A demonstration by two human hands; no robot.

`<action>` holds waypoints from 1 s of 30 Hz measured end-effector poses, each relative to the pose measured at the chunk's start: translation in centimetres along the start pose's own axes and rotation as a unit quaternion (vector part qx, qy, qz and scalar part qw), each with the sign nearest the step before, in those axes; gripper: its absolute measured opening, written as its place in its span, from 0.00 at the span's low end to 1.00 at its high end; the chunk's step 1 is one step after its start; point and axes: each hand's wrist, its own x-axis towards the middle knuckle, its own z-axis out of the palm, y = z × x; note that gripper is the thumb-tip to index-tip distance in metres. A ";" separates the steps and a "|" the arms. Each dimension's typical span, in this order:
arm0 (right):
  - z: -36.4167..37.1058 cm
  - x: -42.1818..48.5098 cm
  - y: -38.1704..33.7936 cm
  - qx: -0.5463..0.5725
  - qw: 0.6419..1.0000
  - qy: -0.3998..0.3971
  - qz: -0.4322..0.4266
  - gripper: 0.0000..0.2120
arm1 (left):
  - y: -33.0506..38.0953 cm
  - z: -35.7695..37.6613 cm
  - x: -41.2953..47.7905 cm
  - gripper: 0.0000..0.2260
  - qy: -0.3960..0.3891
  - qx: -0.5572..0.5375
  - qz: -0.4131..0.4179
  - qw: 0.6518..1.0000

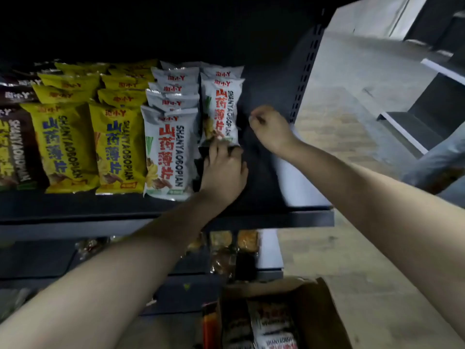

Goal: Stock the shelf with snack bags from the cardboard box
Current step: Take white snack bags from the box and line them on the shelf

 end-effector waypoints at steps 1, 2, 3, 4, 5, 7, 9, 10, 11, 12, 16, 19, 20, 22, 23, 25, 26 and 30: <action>-0.4 -0.8 0.3 0.005 1.000 -0.001 -0.004 0.12 | 0.4 -0.1 -0.7 0.18 0.012 -0.008 0.004 1.000; -0.8 -1.6 0.7 0.013 1.000 -0.003 -0.008 0.11 | 0.8 -0.2 -1.4 0.18 0.024 -0.022 0.007 0.999; -1.1 -2.5 1.0 0.019 1.000 -0.006 -0.011 0.10 | 1.3 -0.3 -2.2 0.18 0.035 -0.039 0.010 0.999; -1.4 -3.5 1.4 0.025 0.999 -0.008 -0.018 0.09 | 1.8 -0.4 -3.1 0.18 0.048 -0.055 0.013 0.997; -1.7 -4.4 1.6 0.029 0.999 -0.007 -0.026 0.08 | 2.3 -0.5 -3.9 0.18 0.063 -0.064 0.018 0.996; -2.1 -6.1 2.2 0.028 0.999 -0.012 -0.039 0.07 | 3.3 -0.6 -5.6 0.18 0.085 -0.076 0.030 0.993; -2.6 -8.0 2.7 0.035 0.997 -0.040 -0.050 0.06 | 4.2 -0.4 -7.3 0.17 0.098 -0.099 0.033 0.990; -2.8 -9.0 3.0 0.039 0.996 -0.054 -0.058 0.06 | 4.6 -0.3 -8.1 0.17 0.102 -0.111 0.032 0.988; -3.1 -10.0 3.2 0.038 0.995 -0.064 -0.067 0.07 | 5.1 -0.1 -8.9 0.16 0.106 -0.119 0.031 0.987; -3.4 -11.1 3.3 0.033 0.994 -0.072 -0.076 0.08 | 5.5 0.1 -9.7 0.16 0.108 -0.120 0.033 0.986; -4.2 -15.4 3.6 0.033 0.991 -0.092 -0.094 0.09 | 7.3 0.8 -12.6 0.14 0.135 -0.093 0.085 0.983; -4.5 -18.2 3.9 0.042 0.988 -0.121 -0.089 0.08 | 8.2 1.5 -14.6 0.13 0.140 -0.107 0.109 0.978; -4.5 -19.0 4.2 0.042 0.986 -0.134 -0.092 0.08 | 8.5 1.8 -15.2 0.14 0.131 -0.110 0.112 0.979; -4.5 -20.5 4.8 0.030 0.983 -0.149 -0.099 0.09 | 8.8 2.8 -16.4 0.15 0.091 -0.114 0.117 0.982; -4.5 -21.2 5.3 0.020 0.983 -0.152 -0.105 0.09 | 8.9 3.4 -17.1 0.15 0.064 -0.119 0.117 0.984; -4.1 -22.7 6.4 -0.001 0.979 -0.171 -0.115 0.08 | 8.8 5.0 -18.4 0.12 0.005 -0.113 0.103 0.988; -3.8 -23.5 7.1 -0.014 0.975 -0.189 -0.117 0.08 | 8.6 5.9 -19.0 0.12 -0.033 -0.099 0.090 0.990; -2.0 -26.5 10.3 -0.061 0.953 -0.279 -0.105 0.08 | 7.4 9.6 -21.4 0.02 -0.157 -0.106 0.077 0.979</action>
